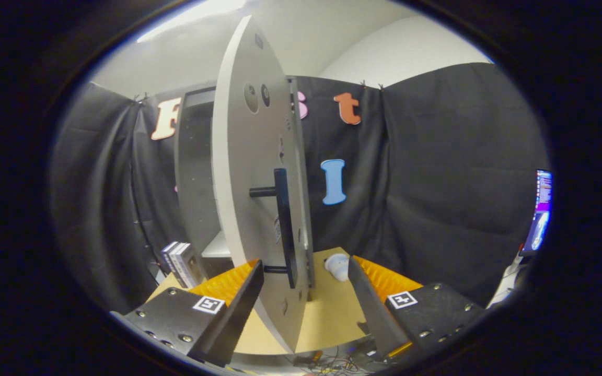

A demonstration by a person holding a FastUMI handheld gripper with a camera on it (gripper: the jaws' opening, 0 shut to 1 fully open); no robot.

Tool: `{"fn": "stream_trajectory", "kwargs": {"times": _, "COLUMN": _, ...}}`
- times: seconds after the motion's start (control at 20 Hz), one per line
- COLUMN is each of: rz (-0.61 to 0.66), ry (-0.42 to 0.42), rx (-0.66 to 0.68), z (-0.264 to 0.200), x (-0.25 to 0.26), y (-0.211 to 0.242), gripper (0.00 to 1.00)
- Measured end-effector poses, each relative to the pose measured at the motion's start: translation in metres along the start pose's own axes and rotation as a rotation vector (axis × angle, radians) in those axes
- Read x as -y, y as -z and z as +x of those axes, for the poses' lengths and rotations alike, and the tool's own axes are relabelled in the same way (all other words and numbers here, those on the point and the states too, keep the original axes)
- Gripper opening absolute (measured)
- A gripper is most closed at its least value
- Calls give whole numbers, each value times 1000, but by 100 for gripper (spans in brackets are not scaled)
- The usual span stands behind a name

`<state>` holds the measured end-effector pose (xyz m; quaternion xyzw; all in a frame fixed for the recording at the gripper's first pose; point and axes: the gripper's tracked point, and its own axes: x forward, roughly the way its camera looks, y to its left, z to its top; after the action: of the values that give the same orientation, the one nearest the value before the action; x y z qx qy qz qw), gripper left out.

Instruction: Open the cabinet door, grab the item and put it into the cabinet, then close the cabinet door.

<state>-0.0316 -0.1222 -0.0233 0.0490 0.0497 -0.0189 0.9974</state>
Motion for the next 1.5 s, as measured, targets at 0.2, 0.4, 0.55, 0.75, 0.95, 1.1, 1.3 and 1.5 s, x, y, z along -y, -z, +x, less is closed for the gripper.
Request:
{"fn": "stream_trajectory", "kwargs": {"times": 0.2, "rz": 22, "ry": -102, "rx": -7, "z": 23, "x": -48, "y": 13, "gripper": 98}}
{"fn": "stream_trajectory", "kwargs": {"times": 0.4, "rz": 12, "ry": -143, "rx": -40, "z": 52, "x": -76, "y": 26, "gripper": 98}}
{"fn": "stream_trajectory", "kwargs": {"times": 0.55, "rz": 14, "ry": -196, "rx": -51, "z": 69, "x": -102, "y": 28, "gripper": 98}}
{"fn": "stream_trajectory", "kwargs": {"times": 0.75, "rz": 13, "ry": -260, "rx": -51, "z": 96, "x": -139, "y": 29, "gripper": 99}}
{"fn": "stream_trajectory", "kwargs": {"times": 0.95, "rz": -31, "ry": -300, "rx": -38, "z": 120, "x": -168, "y": 28, "gripper": 100}}
{"fn": "stream_trajectory", "kwargs": {"times": 1.1, "rz": -78, "ry": -318, "rx": -16, "z": 138, "x": -188, "y": 24, "gripper": 100}}
{"fn": "stream_trajectory", "kwargs": {"times": 1.3, "rz": -104, "ry": -330, "rx": -5, "z": 170, "x": -229, "y": 24, "gripper": 100}}
{"fn": "stream_trajectory", "kwargs": {"times": 1.5, "rz": -100, "ry": -327, "rx": 3, "z": 204, "x": -251, "y": 26, "gripper": 100}}
